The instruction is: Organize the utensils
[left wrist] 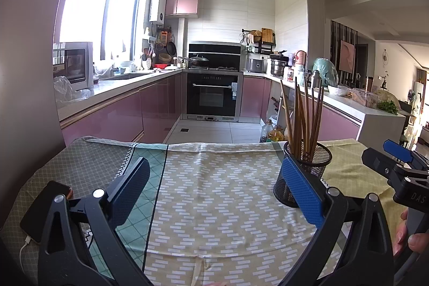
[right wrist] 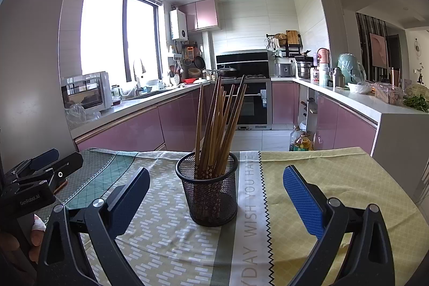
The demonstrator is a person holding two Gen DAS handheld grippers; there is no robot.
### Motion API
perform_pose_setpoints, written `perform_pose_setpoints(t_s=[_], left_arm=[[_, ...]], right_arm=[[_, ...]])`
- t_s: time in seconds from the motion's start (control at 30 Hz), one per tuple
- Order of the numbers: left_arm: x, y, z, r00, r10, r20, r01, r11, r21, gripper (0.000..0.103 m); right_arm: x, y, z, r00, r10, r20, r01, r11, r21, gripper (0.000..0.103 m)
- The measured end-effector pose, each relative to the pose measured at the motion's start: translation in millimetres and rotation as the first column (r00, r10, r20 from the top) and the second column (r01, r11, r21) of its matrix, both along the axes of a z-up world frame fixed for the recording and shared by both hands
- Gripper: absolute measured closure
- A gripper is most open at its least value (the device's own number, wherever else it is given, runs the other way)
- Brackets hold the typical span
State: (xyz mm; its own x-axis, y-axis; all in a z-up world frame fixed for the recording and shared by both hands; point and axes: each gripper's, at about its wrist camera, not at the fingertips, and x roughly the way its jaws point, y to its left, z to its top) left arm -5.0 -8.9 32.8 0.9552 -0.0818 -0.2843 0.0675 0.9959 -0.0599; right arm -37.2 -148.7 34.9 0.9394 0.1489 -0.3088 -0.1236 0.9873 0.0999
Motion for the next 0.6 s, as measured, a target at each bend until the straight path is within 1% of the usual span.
perform_pose_setpoints(t_s=[0.6], left_arm=[[1.4, -0.1, 1.4, 1.0, -0.001, -0.004, 0.001, 1.0, -0.001, 0.006]], right_arm=[[0.5, 0.5, -0.7, 1.0, -0.002, -0.003, 0.002, 1.0, 0.001, 0.007]])
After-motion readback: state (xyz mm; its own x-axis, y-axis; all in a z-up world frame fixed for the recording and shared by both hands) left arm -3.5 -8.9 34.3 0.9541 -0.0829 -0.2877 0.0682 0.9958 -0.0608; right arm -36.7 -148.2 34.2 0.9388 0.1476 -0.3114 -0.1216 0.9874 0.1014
